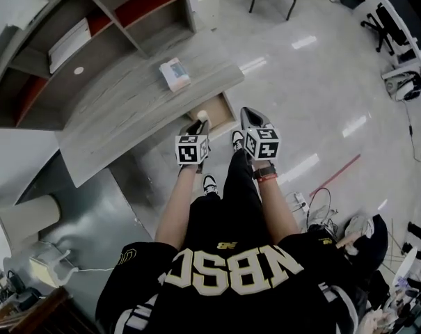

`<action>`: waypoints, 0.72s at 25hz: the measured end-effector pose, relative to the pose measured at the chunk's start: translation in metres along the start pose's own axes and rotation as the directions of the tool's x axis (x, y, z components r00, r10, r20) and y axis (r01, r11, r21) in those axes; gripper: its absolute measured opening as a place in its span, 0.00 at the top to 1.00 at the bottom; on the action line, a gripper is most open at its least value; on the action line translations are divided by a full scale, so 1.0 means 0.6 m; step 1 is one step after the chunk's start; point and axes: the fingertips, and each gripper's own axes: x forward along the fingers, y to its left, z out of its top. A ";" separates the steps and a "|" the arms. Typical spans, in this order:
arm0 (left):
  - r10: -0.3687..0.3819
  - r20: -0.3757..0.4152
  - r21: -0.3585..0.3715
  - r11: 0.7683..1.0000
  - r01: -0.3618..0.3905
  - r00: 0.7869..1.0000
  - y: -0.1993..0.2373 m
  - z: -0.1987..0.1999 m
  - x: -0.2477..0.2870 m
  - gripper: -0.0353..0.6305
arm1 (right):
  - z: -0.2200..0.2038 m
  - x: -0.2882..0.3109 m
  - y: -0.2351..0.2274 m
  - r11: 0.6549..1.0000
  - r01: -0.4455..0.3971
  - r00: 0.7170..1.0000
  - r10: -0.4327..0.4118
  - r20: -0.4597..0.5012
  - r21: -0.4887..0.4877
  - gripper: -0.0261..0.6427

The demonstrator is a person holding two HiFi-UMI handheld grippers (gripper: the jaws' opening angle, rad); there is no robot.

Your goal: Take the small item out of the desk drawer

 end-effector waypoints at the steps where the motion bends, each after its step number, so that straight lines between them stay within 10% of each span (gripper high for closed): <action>1: 0.003 0.016 0.003 1.000 -0.003 1.000 0.002 0.010 -0.015 0.82 | 0.006 -0.006 0.007 1.000 -0.001 1.000 0.001 0.007 -0.010 0.95; 18: 0.042 0.370 0.082 0.994 -0.078 0.928 0.005 0.197 -0.232 0.82 | 0.158 -0.078 0.115 0.986 0.025 0.978 0.009 0.207 -0.163 0.95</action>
